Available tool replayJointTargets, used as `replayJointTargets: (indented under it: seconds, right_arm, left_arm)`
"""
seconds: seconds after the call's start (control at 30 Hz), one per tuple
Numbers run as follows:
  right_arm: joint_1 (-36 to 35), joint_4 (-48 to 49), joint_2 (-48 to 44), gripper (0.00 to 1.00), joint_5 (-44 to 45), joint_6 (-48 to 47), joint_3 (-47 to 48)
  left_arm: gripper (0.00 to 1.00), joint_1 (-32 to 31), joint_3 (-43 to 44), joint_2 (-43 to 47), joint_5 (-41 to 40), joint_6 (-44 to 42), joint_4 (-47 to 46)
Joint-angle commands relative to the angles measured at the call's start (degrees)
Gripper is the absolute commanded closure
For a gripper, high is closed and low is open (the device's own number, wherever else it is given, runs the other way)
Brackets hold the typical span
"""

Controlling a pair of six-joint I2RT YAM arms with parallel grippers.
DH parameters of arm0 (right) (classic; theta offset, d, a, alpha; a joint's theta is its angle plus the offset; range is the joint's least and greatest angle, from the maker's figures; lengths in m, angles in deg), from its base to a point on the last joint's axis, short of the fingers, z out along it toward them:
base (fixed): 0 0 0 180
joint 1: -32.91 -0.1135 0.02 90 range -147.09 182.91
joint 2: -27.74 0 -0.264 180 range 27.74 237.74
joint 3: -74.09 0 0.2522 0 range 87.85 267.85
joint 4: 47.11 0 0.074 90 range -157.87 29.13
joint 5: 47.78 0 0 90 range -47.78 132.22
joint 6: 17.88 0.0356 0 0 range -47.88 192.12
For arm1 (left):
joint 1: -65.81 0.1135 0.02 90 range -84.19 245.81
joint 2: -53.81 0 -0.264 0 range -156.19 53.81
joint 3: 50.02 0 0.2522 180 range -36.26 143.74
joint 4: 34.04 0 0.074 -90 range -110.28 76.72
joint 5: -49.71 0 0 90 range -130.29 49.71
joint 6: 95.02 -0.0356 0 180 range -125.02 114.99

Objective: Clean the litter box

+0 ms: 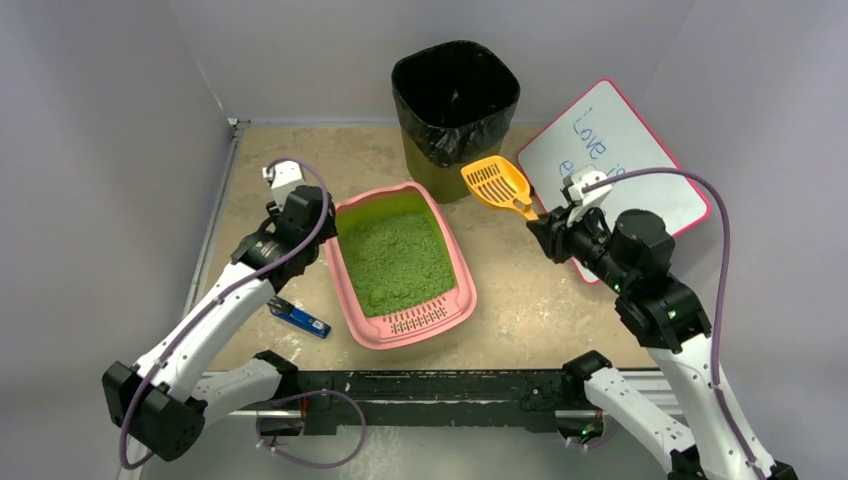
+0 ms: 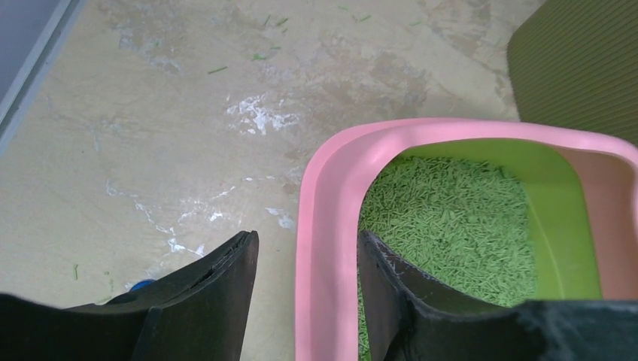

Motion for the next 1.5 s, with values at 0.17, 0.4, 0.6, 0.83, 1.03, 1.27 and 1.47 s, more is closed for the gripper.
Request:
replayJointTargets:
  seconds: [0.17, 0.4, 0.6, 0.83, 1.03, 1.27, 1.47]
  right_arm:
    - [-0.2, 1.6, -2.6, 1.0, -10.5, 8.0, -6.2]
    - [-0.3, 2.6, -3.5, 1.0, -13.3, 11.8, -9.0]
    - [-0.3, 1.4, -3.3, 1.0, -14.2, 14.3, -9.7]
    - [-0.3, -1.7, -2.8, 1.0, -14.8, 17.5, -9.1]
    - [-0.2, -2.4, -2.4, 1.0, -17.4, 18.9, -8.7]
    - [-0.5, -5.7, 0.4, 1.0, -17.8, 18.9, -7.5]
    - [-2.1, -5.1, 2.8, 1.0, -17.1, 20.2, -7.9]
  left_arm:
    - [0.53, 0.1, 2.2, -9.3, 2.0, 2.5, -5.8]
    - [0.58, 0.1, 2.1, -15.5, 3.4, 2.2, -6.5]
    - [0.69, 0.1, 1.0, -17.1, 9.8, -2.6, -7.8]
    - [0.79, -0.1, -0.6, -16.6, 18.0, -8.1, -7.9]
    - [0.81, -1.6, -3.0, -15.1, 22.3, -9.5, -8.4]
    - [0.82, -2.6, -5.0, -14.1, 25.4, -8.2, -8.8]
    - [0.82, -2.7, -5.1, -13.7, 25.8, -7.1, -8.5]
